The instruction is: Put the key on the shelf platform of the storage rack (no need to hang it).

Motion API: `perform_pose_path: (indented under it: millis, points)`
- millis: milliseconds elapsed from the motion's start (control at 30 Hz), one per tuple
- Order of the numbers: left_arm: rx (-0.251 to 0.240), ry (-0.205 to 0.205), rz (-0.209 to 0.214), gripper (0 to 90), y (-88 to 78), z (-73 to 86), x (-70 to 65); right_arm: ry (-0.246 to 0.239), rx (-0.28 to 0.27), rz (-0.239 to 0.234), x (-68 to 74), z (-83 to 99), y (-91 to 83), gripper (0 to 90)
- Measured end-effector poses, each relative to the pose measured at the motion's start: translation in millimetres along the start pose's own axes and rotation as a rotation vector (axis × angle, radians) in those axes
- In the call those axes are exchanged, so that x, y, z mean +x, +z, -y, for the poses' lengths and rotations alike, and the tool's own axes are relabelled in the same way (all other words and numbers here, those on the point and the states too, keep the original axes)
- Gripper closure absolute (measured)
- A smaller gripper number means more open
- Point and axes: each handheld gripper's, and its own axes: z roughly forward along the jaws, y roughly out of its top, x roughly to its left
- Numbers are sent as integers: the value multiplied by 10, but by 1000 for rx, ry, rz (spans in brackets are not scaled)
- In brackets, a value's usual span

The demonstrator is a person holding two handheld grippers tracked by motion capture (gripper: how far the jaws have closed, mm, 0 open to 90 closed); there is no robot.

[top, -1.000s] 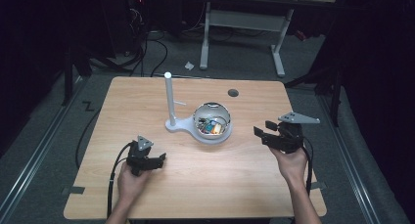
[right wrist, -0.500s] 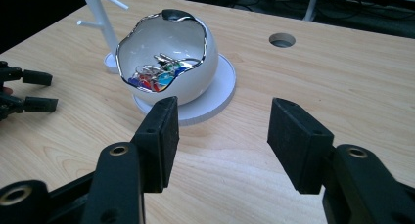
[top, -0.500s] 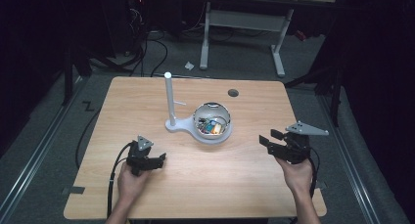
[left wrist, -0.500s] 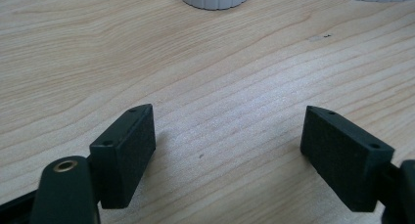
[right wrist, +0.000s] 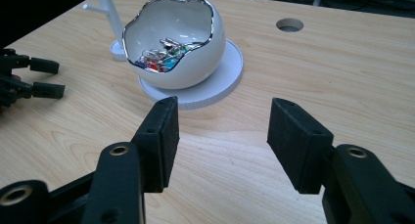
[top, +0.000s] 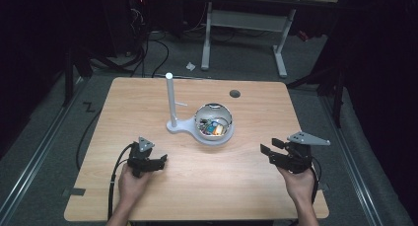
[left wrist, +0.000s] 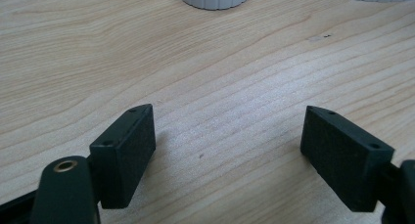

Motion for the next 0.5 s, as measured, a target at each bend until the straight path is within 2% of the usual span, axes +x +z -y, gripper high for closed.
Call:
perform_pose_path:
  millis: [167,300,500]
  points:
    - [0,0,0,210,0,0,0,2,1,-10,25,53,52,459]
    - [0,0,0,210,0,0,0,3,17,-36,49,122,140,460]
    - [0,-1,0,210,0,0,-1,1,11,-62,74,205,200,460]
